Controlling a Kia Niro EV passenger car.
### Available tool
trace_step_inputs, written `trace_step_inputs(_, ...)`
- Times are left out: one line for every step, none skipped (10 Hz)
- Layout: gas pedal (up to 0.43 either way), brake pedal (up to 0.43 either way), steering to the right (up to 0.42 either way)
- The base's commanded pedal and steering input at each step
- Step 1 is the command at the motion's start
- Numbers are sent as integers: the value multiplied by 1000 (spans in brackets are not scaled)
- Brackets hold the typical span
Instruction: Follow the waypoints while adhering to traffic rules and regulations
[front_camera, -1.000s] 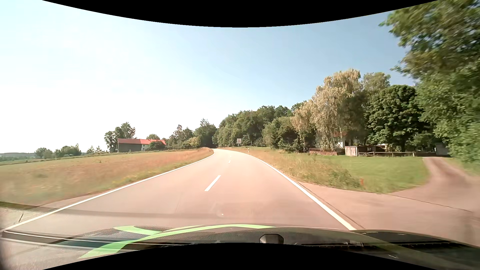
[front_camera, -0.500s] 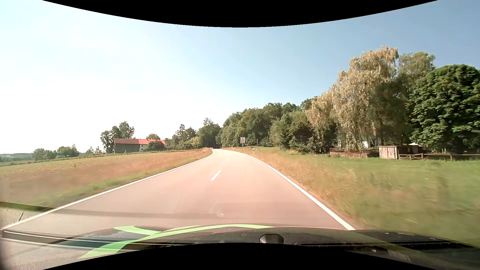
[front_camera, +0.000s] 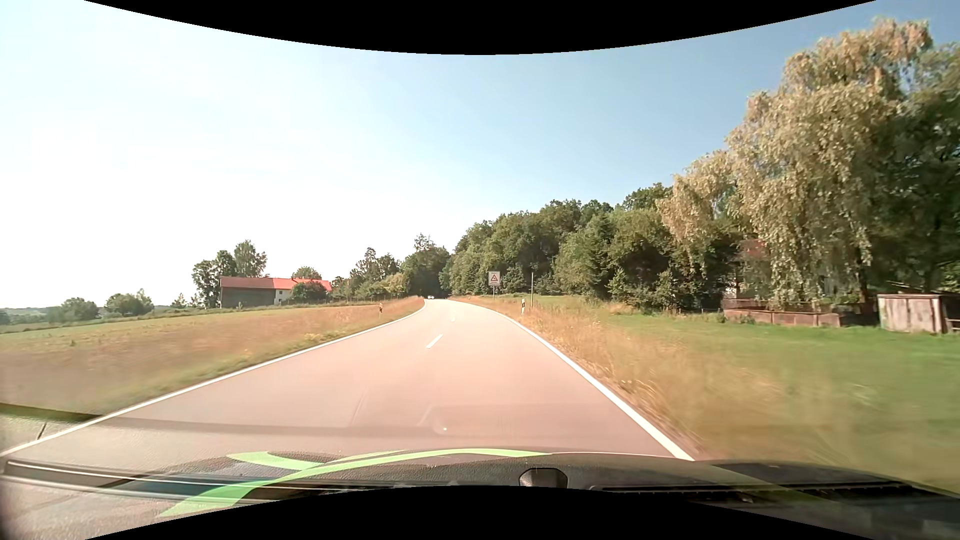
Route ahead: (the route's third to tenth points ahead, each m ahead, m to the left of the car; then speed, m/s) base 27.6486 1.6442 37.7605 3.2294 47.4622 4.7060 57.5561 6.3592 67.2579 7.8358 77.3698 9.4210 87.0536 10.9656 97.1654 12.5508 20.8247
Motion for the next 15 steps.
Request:
trace_step_inputs(130, 0, -17)
trace_step_inputs(130, 0, -18)
trace_step_inputs(150, 0, -19)
trace_step_inputs(157, 0, -21)
trace_step_inputs(169, 0, -24)
trace_step_inputs(169, 0, -24)
trace_step_inputs(177, 0, -23)
trace_step_inputs(197, 0, -23)
trace_step_inputs(220, 0, -22)
trace_step_inputs(240, 0, -21)
trace_step_inputs(248, 0, -20)
trace_step_inputs(260, 0, -19)
trace_step_inputs(280, 0, -19)
trace_step_inputs(287, 0, -19)
trace_step_inputs(287, 0, -19)
